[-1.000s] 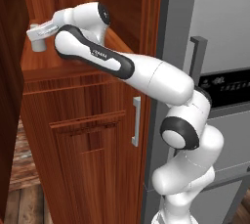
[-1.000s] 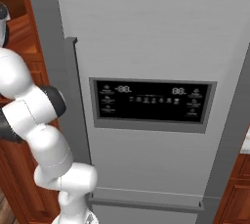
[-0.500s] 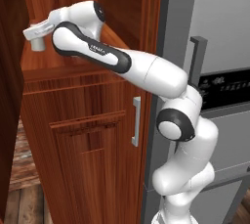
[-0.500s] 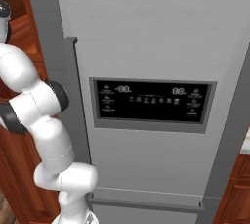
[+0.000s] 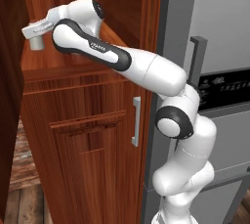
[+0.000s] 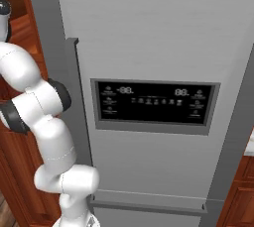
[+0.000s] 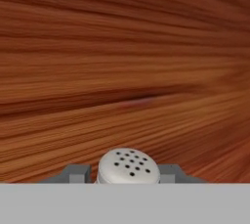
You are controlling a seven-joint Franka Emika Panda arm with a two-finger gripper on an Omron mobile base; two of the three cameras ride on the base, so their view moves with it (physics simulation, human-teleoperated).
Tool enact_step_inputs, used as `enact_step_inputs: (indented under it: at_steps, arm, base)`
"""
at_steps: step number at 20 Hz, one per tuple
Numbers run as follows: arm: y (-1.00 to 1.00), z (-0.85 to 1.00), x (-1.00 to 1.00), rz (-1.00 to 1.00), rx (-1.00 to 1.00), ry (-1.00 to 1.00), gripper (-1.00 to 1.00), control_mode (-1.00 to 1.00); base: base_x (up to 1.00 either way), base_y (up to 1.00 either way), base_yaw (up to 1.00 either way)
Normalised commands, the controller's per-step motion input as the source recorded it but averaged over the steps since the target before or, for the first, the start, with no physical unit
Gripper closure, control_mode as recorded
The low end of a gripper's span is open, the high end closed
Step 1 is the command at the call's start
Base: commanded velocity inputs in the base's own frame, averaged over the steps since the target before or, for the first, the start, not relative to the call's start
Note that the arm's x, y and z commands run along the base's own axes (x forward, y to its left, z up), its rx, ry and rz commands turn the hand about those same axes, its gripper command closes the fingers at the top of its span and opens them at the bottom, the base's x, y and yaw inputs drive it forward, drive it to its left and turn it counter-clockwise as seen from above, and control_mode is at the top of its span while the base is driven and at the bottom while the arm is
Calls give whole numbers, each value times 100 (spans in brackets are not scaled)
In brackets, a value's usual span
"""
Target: Collect the turmeric, ketchup, and shaker from the cabinet and place them next to the stove.
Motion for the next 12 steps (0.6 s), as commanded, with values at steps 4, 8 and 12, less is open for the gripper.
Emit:
enact_step_inputs:
  at_steps: [4,8,12]
  arm:
    - [0,-1,-2,0,0,0,100,-100]
    - [-1,-3,-22,0,0,-1,100,-100]
    - [-5,-8,-32,0,0,-3,100,-100]
  base:
    - [0,0,0]
    - [0,0,0]
    - [0,0,0]
